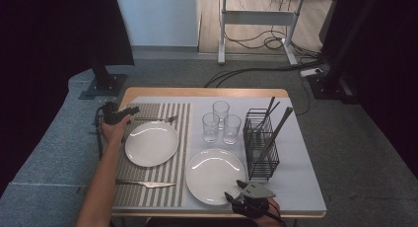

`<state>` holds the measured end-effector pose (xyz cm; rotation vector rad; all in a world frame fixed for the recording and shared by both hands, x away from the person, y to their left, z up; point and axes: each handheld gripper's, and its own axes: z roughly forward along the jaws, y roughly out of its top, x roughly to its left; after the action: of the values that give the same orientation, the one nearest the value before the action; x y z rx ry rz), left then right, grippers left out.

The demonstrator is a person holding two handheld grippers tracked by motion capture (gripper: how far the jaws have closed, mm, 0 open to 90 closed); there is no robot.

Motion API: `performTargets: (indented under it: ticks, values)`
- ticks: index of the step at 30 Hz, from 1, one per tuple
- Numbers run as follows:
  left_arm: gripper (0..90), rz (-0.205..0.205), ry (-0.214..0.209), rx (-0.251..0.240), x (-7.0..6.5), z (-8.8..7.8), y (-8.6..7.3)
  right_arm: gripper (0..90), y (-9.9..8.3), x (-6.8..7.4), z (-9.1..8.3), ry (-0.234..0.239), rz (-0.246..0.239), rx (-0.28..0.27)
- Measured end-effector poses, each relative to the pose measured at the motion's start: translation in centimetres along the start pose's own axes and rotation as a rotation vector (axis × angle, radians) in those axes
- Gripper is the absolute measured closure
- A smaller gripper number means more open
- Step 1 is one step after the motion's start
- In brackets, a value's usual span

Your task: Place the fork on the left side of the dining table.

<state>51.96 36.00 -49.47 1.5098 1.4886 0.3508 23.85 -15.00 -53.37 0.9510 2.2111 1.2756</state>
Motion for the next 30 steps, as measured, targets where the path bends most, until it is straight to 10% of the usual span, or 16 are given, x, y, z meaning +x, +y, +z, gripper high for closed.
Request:
performTargets:
  ticks: [30]
  values:
    - [45.7, 0.067, 0.015, 0.049, -0.15, 0.55, 0.19, 38.7, -0.04, -0.08, 0.12, -0.006, 0.003, 0.004]
